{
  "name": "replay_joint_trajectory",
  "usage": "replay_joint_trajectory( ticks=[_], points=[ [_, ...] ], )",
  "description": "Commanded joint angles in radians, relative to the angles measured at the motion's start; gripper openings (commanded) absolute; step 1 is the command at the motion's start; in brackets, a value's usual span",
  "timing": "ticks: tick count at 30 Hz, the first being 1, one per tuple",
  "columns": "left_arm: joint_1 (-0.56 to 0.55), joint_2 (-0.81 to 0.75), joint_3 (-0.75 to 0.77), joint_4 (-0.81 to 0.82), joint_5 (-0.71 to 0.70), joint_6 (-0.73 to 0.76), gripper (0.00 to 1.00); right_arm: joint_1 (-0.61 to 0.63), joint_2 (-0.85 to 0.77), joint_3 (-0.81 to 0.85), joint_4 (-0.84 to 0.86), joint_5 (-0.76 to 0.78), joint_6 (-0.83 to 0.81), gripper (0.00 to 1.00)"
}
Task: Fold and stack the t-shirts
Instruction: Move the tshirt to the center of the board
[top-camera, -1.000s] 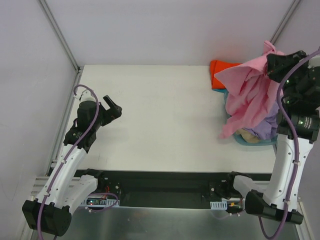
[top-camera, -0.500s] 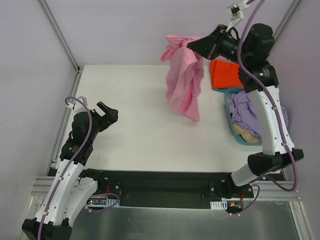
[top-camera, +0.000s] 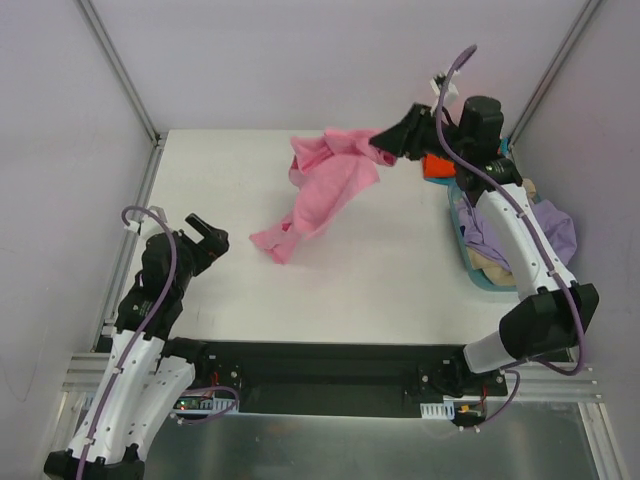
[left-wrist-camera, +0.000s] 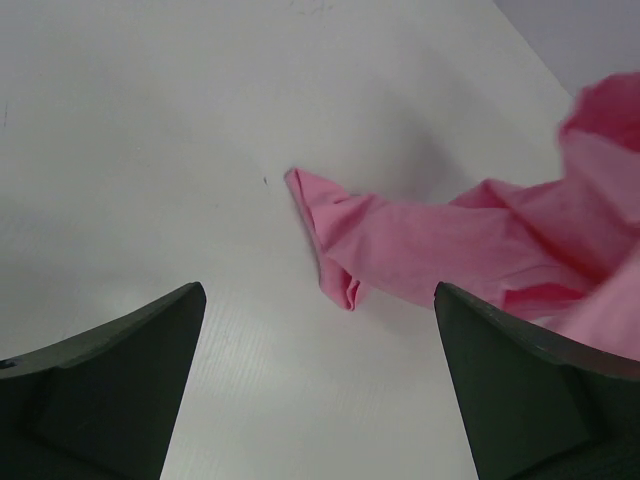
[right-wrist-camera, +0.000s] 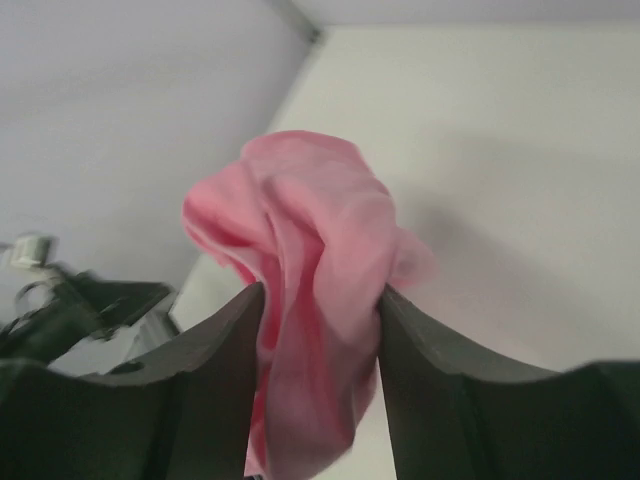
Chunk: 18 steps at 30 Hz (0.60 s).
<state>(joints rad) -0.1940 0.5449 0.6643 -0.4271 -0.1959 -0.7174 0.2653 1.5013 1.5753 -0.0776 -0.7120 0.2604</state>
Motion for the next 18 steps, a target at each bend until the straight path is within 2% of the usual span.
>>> replay_joint_trajectory(
  ticks=[1, 3, 6, 8, 11, 12, 15, 18],
  points=[
    [0.011, 0.061, 0.012, -0.029, -0.027, -0.039, 0.99, -0.119, -0.056, -0.217, -0.226, 0.274, -0.148, 0.55],
    [0.011, 0.122, 0.018, -0.029, -0.028, -0.045, 0.99, -0.121, -0.075, -0.273, -0.353, 0.459, -0.235, 0.68],
    [0.013, 0.235, 0.046, -0.029, -0.01, -0.033, 0.99, -0.118, -0.134, -0.333, -0.383, 0.61, -0.282, 0.78],
    [0.013, 0.303, 0.07, -0.019, -0.008, -0.031, 0.99, -0.118, -0.157, -0.353, -0.383, 0.64, -0.288, 0.8],
    [0.031, 0.455, 0.098, 0.023, 0.01, -0.013, 0.99, -0.072, -0.159, -0.367, -0.402, 0.628, -0.314, 0.93],
    [0.044, 0.539, 0.109, 0.056, 0.066, -0.008, 0.99, -0.043, -0.158, -0.365, -0.422, 0.663, -0.329, 0.97],
    [0.087, 0.703, 0.155, 0.14, 0.163, 0.007, 0.99, 0.095, -0.139, -0.363, -0.449, 0.698, -0.392, 0.98],
    [0.119, 0.851, 0.213, 0.188, 0.263, -0.003, 0.99, 0.222, -0.103, -0.377, -0.444, 0.654, -0.391, 0.99]
  ],
)
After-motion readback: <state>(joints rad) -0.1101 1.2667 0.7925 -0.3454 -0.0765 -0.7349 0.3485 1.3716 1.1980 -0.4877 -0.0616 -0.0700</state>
